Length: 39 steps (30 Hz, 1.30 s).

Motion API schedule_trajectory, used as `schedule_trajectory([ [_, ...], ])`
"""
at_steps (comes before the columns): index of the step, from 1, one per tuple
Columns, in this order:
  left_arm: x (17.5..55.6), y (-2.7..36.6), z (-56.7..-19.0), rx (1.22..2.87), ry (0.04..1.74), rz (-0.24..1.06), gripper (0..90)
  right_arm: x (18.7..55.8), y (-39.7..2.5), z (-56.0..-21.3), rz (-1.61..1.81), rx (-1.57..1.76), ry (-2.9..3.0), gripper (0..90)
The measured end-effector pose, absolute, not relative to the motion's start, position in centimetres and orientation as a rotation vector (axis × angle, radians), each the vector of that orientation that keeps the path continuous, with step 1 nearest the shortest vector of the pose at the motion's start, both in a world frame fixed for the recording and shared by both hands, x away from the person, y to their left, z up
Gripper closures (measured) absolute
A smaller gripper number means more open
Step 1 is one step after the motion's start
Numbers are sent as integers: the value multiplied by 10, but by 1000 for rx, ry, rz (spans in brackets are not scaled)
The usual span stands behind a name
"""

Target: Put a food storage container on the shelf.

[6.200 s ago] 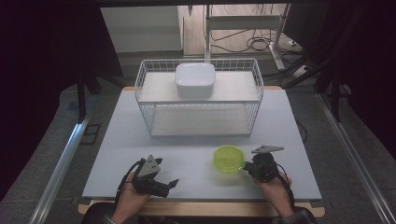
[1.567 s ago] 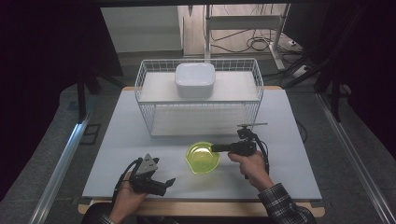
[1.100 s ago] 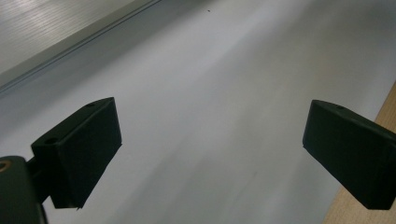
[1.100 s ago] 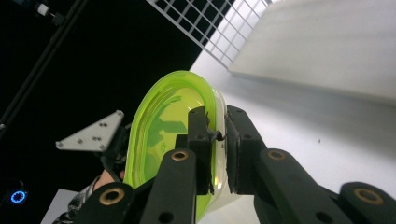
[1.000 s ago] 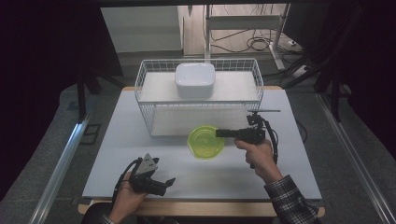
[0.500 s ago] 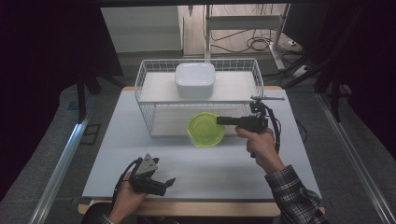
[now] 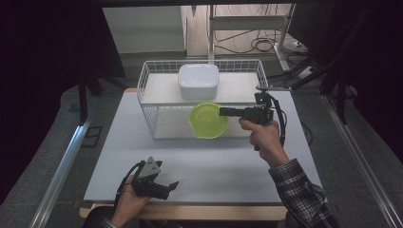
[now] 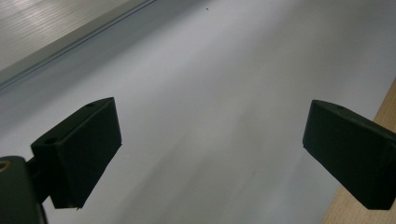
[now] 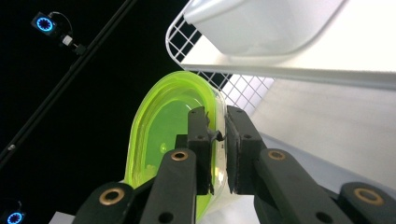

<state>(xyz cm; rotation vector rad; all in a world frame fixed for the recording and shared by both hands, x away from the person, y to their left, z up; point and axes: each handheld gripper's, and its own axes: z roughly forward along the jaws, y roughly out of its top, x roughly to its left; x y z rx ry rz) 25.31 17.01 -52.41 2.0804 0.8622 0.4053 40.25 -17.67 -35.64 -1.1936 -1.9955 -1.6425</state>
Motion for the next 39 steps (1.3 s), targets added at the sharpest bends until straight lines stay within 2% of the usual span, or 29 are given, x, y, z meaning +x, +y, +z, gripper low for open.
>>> schedule_trajectory([
  [39,253,170,-524,2082,859,397,41,434,-158,-298,-1775,-1222,-1957,814],
])
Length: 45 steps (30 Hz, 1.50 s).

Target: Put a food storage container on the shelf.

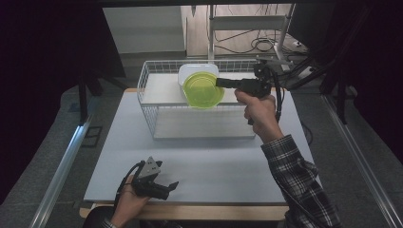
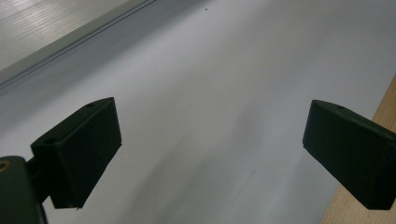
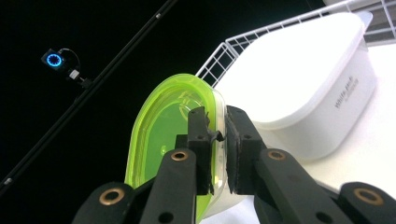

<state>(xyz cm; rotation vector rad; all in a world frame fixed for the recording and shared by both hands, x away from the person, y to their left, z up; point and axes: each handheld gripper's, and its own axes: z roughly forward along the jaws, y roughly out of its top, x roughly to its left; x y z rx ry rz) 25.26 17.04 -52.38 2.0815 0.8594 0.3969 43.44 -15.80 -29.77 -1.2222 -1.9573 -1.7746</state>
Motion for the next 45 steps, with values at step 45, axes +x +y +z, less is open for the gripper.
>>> schedule_trajectory([
  [45,252,170,-524,2090,849,388,41,479,-121,-263,-1859,-1551,-1971,798],
])
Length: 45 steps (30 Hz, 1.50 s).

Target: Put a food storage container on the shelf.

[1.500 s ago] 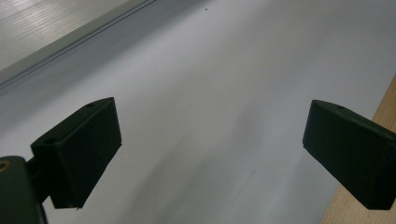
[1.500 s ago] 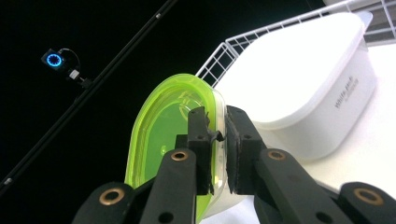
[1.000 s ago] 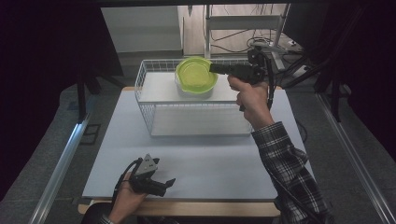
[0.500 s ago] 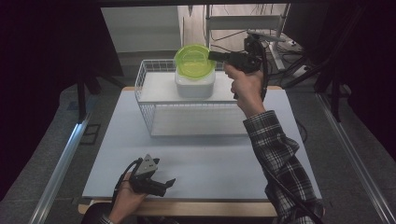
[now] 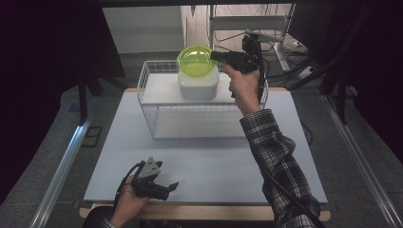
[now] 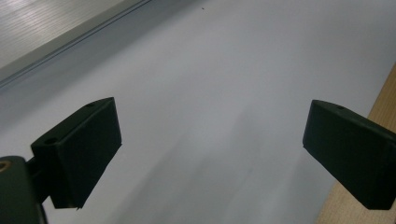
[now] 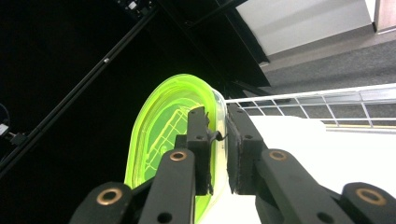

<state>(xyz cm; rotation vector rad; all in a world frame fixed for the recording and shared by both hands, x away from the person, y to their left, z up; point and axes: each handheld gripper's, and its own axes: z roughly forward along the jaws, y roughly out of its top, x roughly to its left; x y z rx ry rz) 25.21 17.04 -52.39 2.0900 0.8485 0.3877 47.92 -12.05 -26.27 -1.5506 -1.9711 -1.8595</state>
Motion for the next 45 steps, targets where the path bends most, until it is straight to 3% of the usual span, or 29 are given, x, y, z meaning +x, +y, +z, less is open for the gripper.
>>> schedule_trajectory([
  [5,252,170,-524,2098,846,389,41,480,-116,-260,-1838,-1616,-2026,710],
  [15,252,170,-524,2108,842,390,41,485,-115,-264,-1825,-1656,-2065,696],
  [18,252,170,-524,2108,842,390,41,485,-114,-264,-1829,-1636,-2083,627],
  [29,252,170,-524,2106,843,390,41,482,-117,-263,-1872,-1492,-2184,241],
  [37,252,170,-524,2104,844,390,41,470,-125,-270,-1893,-1384,-2258,130],
  [45,252,170,-525,2104,846,391,41,449,-130,-279,-1880,-1284,-2407,82],
])
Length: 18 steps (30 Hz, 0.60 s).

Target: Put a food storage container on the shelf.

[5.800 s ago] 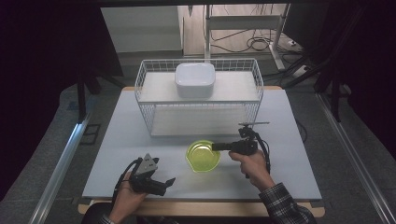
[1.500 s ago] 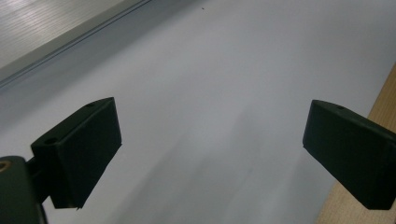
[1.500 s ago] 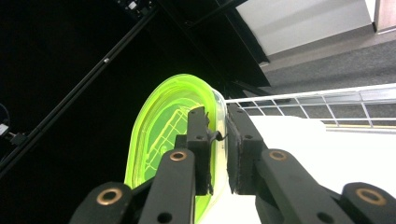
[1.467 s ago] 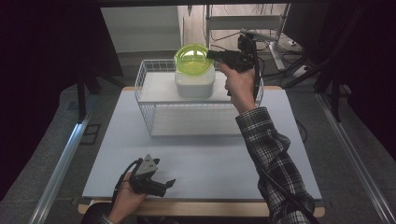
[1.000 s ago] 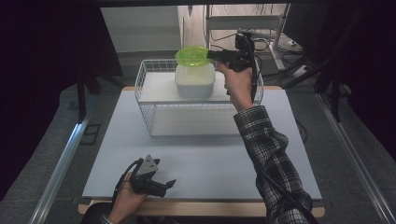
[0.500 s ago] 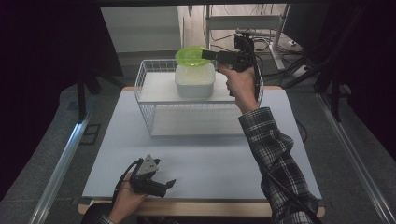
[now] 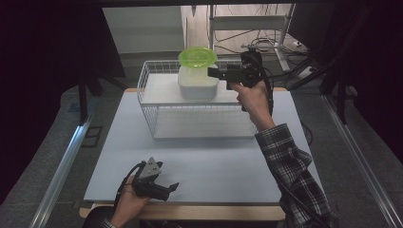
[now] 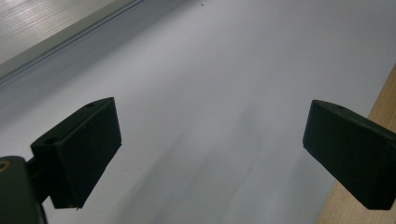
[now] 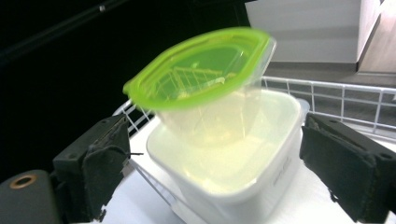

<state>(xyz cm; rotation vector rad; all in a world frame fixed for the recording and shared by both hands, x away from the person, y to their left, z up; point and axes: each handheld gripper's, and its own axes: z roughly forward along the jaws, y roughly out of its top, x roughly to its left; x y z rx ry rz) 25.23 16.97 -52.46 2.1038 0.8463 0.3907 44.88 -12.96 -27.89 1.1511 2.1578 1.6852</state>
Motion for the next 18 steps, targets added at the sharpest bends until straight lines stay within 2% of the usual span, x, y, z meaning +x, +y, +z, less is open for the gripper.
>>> schedule_trajectory([
  [18,253,171,-524,2073,849,372,41,407,-134,-305,1580,996,2260,56],
])
